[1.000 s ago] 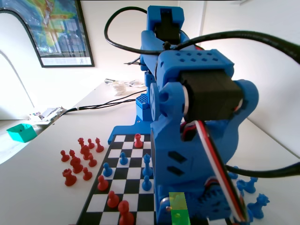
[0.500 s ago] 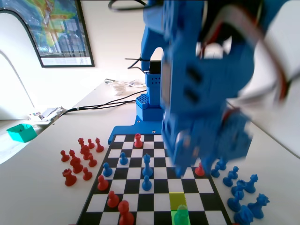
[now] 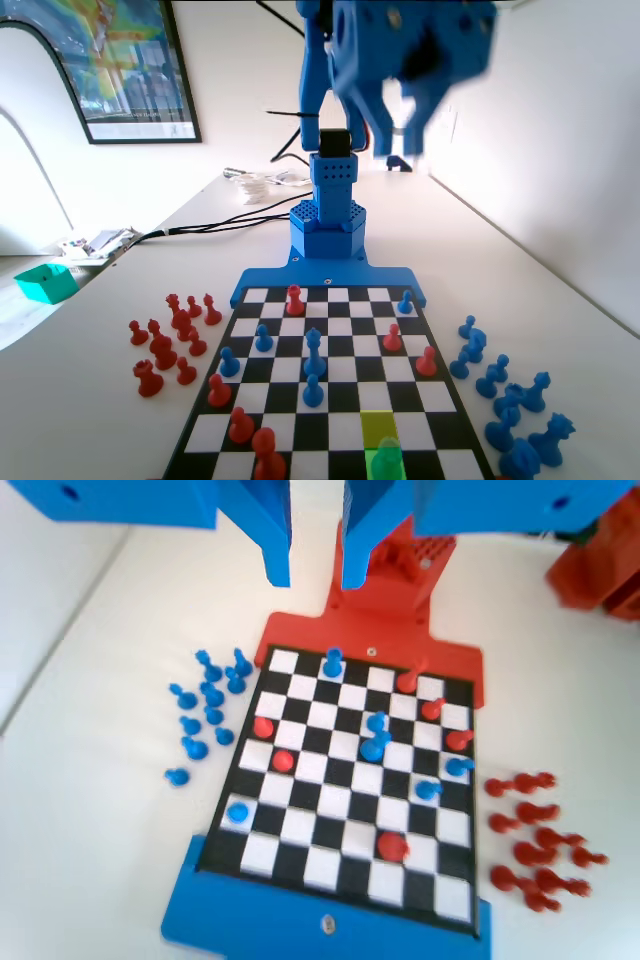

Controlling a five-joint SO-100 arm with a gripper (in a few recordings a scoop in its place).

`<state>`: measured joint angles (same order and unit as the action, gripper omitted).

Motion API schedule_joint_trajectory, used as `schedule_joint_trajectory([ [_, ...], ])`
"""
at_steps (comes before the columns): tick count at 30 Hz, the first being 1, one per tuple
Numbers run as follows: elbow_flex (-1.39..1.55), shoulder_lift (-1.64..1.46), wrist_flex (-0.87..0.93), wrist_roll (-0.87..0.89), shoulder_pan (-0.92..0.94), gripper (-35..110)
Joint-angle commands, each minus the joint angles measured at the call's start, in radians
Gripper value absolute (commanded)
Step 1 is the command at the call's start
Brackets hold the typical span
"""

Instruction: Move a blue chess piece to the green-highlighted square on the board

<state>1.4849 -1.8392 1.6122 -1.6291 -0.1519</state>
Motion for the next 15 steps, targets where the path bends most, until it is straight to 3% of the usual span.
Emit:
schedule_joint_trajectory([
  [1,0.051,-0.264,0.038,-0.04,-0.014,8],
  [15,0.466,-0.862,0.057,-0.176,0.051,3],
])
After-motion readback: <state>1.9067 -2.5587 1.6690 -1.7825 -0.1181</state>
